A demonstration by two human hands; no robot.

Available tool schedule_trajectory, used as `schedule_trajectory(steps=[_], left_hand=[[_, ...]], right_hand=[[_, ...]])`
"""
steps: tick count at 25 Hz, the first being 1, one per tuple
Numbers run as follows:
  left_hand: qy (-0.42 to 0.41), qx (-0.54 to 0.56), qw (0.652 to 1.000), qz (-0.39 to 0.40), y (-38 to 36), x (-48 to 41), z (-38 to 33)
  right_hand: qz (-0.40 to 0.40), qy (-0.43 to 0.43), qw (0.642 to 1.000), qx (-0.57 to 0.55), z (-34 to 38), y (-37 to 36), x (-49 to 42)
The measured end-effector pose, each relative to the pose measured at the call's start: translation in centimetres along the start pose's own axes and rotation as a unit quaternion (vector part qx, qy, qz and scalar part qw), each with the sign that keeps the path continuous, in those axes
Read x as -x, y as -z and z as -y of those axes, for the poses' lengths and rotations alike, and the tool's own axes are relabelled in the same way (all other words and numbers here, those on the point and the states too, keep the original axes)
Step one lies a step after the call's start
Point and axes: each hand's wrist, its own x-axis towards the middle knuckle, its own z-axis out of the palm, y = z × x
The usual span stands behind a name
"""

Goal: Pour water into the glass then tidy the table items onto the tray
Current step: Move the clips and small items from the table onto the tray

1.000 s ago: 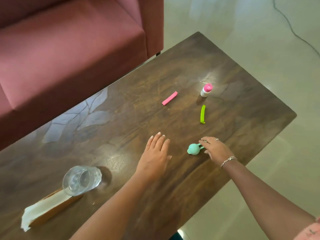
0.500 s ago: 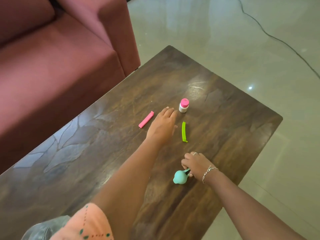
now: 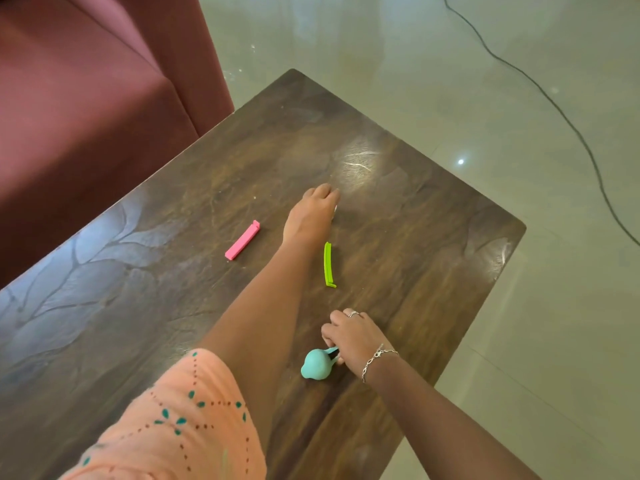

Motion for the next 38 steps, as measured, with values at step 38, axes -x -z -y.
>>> schedule_trajectory(steps=[38], left_hand=[[0.385,0.038,0.851,-0.357,23.7,71.4,26.4]], right_hand=[[0.125,-0.079,0.767,-0.624,51.7,4.4,2.0]])
